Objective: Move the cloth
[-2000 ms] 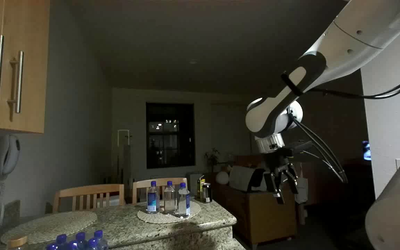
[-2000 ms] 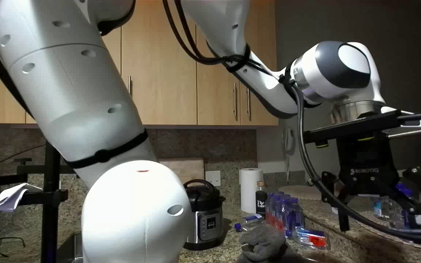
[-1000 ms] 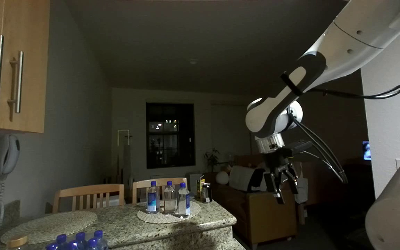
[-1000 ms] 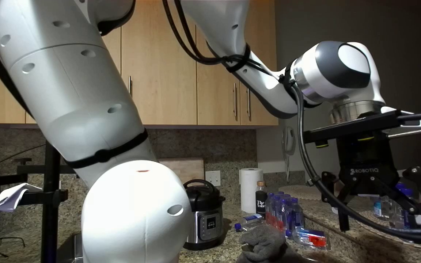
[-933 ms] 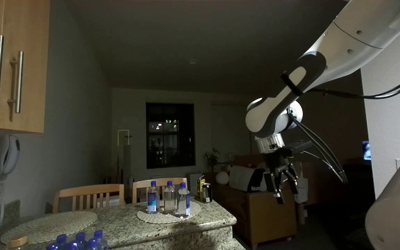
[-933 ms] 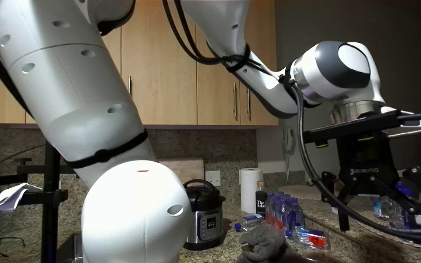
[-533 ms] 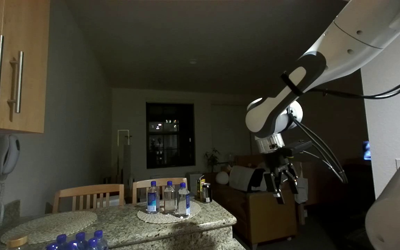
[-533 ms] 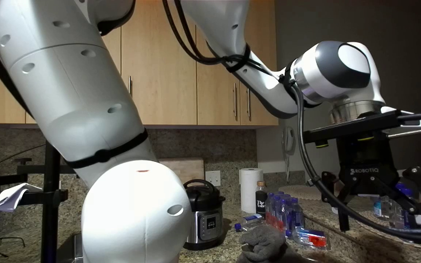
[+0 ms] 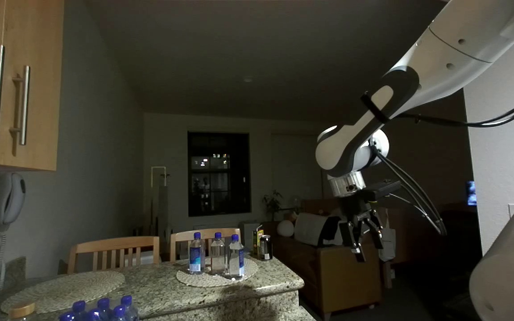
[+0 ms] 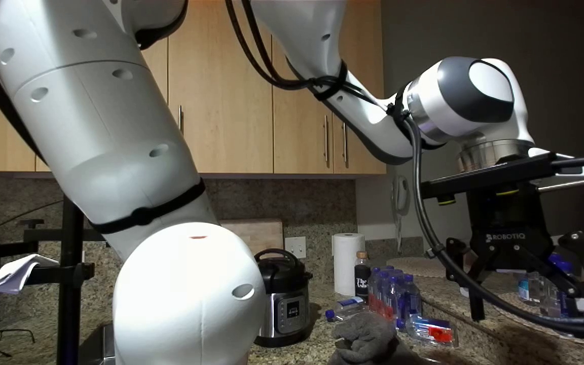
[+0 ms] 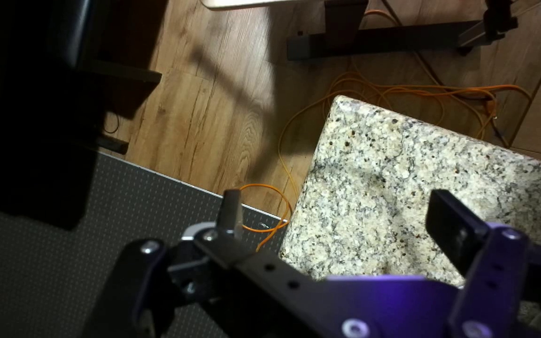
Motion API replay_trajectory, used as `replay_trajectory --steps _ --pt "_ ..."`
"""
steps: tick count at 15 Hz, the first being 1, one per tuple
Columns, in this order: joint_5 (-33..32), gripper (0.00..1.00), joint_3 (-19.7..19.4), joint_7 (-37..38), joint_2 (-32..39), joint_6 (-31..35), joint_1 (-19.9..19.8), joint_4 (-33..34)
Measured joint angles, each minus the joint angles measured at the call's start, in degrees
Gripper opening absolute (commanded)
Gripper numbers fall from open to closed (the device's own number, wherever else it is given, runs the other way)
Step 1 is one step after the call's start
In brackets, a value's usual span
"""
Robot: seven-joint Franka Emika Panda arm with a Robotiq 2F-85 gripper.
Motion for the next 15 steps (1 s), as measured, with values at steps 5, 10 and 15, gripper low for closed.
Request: replay_trajectory --steps 5,10,15 --pt "0.0 1.00 0.0 0.0 0.0 0.0 0.0 0.0" --pt "0.0 1.00 0.0 -0.6 0.8 0.8 1.5 0.3" --pt "0.4 1.00 0.3 -4.2 5.7 6.4 6.2 1.5"
